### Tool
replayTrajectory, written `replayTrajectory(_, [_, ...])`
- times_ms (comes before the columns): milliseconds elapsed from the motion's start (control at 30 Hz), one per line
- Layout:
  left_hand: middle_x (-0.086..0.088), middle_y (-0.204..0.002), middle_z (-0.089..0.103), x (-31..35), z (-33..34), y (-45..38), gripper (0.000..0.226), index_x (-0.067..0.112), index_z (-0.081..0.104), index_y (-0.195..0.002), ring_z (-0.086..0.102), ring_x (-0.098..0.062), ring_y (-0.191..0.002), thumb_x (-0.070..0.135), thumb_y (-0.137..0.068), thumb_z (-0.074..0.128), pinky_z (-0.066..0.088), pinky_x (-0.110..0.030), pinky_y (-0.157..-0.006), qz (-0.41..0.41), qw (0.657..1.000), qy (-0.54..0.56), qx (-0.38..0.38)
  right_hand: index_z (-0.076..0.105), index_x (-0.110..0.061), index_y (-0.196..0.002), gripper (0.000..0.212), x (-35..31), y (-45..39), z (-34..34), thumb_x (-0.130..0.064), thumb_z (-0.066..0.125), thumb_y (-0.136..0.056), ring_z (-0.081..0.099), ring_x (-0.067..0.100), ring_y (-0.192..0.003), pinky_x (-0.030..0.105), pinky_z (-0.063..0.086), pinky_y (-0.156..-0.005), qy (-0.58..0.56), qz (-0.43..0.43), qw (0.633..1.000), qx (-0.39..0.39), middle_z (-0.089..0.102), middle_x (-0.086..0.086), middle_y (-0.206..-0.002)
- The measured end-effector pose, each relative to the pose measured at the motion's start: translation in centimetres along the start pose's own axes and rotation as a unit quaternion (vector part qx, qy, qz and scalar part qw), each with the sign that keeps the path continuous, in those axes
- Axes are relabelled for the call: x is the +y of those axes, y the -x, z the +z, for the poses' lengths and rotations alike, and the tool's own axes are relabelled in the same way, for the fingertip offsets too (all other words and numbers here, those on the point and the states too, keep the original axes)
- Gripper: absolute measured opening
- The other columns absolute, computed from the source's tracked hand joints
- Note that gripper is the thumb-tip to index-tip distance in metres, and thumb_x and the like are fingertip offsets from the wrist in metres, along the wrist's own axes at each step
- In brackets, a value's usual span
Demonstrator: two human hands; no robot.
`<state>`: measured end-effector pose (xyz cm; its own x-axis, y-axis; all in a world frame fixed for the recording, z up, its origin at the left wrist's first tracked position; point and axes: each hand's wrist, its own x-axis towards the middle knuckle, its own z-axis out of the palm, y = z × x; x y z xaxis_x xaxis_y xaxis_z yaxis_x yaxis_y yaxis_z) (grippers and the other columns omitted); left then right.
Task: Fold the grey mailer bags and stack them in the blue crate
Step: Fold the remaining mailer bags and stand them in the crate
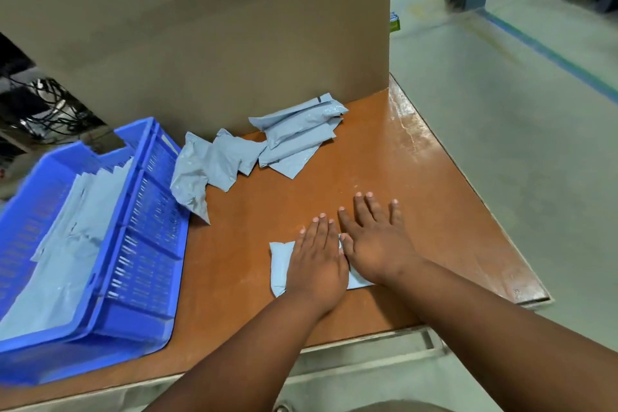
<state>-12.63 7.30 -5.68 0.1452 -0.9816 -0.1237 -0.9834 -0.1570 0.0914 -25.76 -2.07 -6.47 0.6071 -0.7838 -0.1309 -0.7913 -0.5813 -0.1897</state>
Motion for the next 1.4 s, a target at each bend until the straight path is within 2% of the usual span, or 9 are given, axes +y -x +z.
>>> replayTrajectory(100, [-0.005,-0.179,0.0,-0.3,-0.5,0.8,0.09,0.014,0.009,-0.17,-0.007,-0.019,-0.164,0.052,-0.091,-0.014,-0.013,-0.036,-0.129,-0.014,1.0,0.022,-0.003,0.014,-0.03,-0.169,0.067,0.0,-0.1,-0.7,-0.056,0.01,-0.107,-0.017,0.029,-0.163,0.071,-0.012,-0.122,0.022,-0.035,0.999,0.005,-0.005,0.007,-0.178])
replayTrajectory(300, [-0.009,-0.178,0.01,-4.3,-1.2,1.4,0.079,0.011,0.022,-0.168,0.001,-0.022,-0.165,0.045,-0.1,0.002,-0.005,-0.039,-0.131,-0.033,0.997,0.004,0.063,0.023,-0.02,-0.167,0.061,-4.2,-0.1,-2.4,-0.044,0.024,-0.11,-0.007,0.032,-0.164,0.069,-0.009,-0.125,0.027,-0.07,0.994,0.085,0.005,0.01,-0.178])
replayTrajectory(533, [-0.005,-0.179,-0.001,-7.5,0.9,3.2,0.078,0.018,0.006,-0.17,-0.009,-0.02,-0.164,0.053,-0.102,-0.005,-0.006,-0.042,-0.132,-0.058,0.997,0.038,0.027,0.046,-0.025,-0.158,0.062,-6.2,0.3,1.9,-0.047,0.021,-0.106,0.028,0.034,-0.159,0.065,0.009,-0.127,0.045,-0.079,0.994,0.057,0.036,0.012,-0.169])
replayTrajectory(700, [-0.007,-0.179,-0.002,-8.3,1.5,2.9,0.073,0.017,0.005,-0.17,-0.007,-0.023,-0.165,0.053,-0.107,0.0,0.005,-0.051,-0.132,-0.048,0.998,0.027,0.032,0.027,-0.037,-0.167,0.064,-6.7,0.1,2.1,-0.055,0.016,-0.107,0.014,0.033,-0.163,0.062,0.005,-0.129,0.068,-0.057,0.995,0.045,0.02,0.011,-0.176])
replayTrajectory(967, [-0.007,-0.178,-0.01,-8.1,1.4,3.3,0.071,0.018,-0.001,-0.17,-0.015,-0.024,-0.164,0.054,-0.11,0.004,0.002,-0.053,-0.131,-0.045,0.998,0.034,0.008,0.021,-0.039,-0.168,0.062,-6.7,0.8,1.9,-0.057,0.018,-0.109,0.01,0.029,-0.164,0.061,0.008,-0.129,0.082,-0.05,0.995,0.03,0.015,0.008,-0.177])
replayTrajectory(1100, [-0.007,-0.176,-0.021,-9.1,-0.7,4.2,0.065,0.04,-0.013,-0.167,-0.018,-0.032,-0.163,0.059,-0.11,0.012,0.002,-0.062,-0.129,-0.027,0.998,0.054,0.002,0.027,-0.036,-0.166,0.068,-7.5,1.1,0.3,-0.059,0.025,-0.103,0.001,0.026,-0.165,0.066,-0.001,-0.128,0.045,-0.04,0.998,0.029,0.011,0.004,-0.178])
replayTrajectory(1200, [-0.006,-0.177,-0.018,-9.2,-1.1,7.5,0.067,0.039,-0.003,-0.169,-0.014,-0.032,-0.163,0.059,-0.108,0.019,0.006,-0.064,-0.128,-0.01,0.999,0.042,0.032,0.027,-0.038,-0.166,0.07,-8.1,4.2,-0.1,-0.061,0.038,-0.101,0.001,0.029,-0.165,0.07,0.0,-0.126,0.05,-0.076,0.993,0.069,0.01,0.005,-0.178])
replayTrajectory(1267, [-0.005,-0.178,-0.015,-9.3,0.0,9.8,0.069,0.034,0.004,-0.17,-0.013,-0.03,-0.163,0.058,-0.108,0.023,0.009,-0.064,-0.128,0.018,0.999,0.017,0.03,0.021,-0.043,-0.167,0.074,-7.9,6.4,0.9,-0.071,0.035,-0.101,-0.001,0.033,-0.165,0.072,0.001,-0.125,0.074,-0.084,0.992,0.064,0.005,0.004,-0.179])
replayTrajectory(1400, [-0.002,-0.178,-0.015,-9.4,2.0,11.3,0.066,0.037,-0.002,-0.169,-0.016,-0.029,-0.163,0.055,-0.109,0.019,0.005,-0.063,-0.129,0.021,1.0,0.008,0.0,0.008,-0.047,-0.168,0.076,-6.9,7.8,2.9,-0.078,0.026,-0.101,-0.006,0.034,-0.164,0.073,0.003,-0.124,0.078,-0.07,0.994,0.039,-0.001,0.002,-0.179])
